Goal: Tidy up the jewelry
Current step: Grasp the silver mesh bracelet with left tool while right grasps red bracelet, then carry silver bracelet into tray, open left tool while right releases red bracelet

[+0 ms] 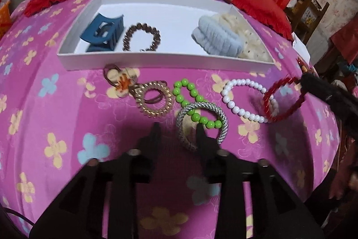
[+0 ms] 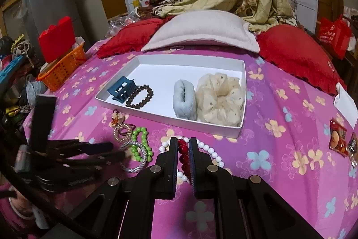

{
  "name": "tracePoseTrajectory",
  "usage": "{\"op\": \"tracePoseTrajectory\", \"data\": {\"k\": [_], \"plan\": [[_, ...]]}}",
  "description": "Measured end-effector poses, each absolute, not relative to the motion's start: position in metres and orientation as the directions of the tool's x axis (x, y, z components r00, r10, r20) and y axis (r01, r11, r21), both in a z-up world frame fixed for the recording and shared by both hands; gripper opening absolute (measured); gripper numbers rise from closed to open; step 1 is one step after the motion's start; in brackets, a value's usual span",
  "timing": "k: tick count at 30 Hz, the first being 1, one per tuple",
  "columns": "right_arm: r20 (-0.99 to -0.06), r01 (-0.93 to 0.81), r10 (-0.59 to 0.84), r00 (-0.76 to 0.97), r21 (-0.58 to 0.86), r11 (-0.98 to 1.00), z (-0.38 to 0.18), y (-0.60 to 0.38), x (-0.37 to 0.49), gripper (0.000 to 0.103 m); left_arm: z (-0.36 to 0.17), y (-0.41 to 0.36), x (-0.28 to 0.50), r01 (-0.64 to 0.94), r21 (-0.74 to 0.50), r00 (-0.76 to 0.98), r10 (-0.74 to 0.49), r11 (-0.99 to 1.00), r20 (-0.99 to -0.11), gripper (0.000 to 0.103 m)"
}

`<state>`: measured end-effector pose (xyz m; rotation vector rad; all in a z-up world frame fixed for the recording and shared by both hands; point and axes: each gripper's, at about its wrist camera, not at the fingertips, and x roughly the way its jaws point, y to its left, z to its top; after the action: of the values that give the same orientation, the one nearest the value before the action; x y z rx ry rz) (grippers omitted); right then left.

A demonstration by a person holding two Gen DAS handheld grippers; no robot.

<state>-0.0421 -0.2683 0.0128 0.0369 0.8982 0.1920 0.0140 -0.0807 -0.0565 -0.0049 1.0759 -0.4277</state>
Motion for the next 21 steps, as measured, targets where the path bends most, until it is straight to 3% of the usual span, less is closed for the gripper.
{"op": "tracePoseTrajectory", "data": {"k": [3,6,21], "plan": [[-0.763,-0.157,0.185,0.619,0.111,0.981,0.020,-0.268,-0.044,0.009,-0.062,-0.087,0.015,0.344,-0.190,0.420,-0.331,0.920,-0.845,0.034],[-0.757,-0.162,0.189,0.626,0.111,0.981,0.026,-0.267,-0.043,0.009,-0.064,-0.092,0.017,0.365,-0.177,0.409,-0.328,0.914,-0.851,0.006],[-0.732,-0.196,0.203,0.651,0.096,0.976,0.055,-0.259,-0.013,0.009,-0.003,-0.064,0.027,0.343,-0.214,0.495,-0.370,0.915,-0.786,0.006]]}}
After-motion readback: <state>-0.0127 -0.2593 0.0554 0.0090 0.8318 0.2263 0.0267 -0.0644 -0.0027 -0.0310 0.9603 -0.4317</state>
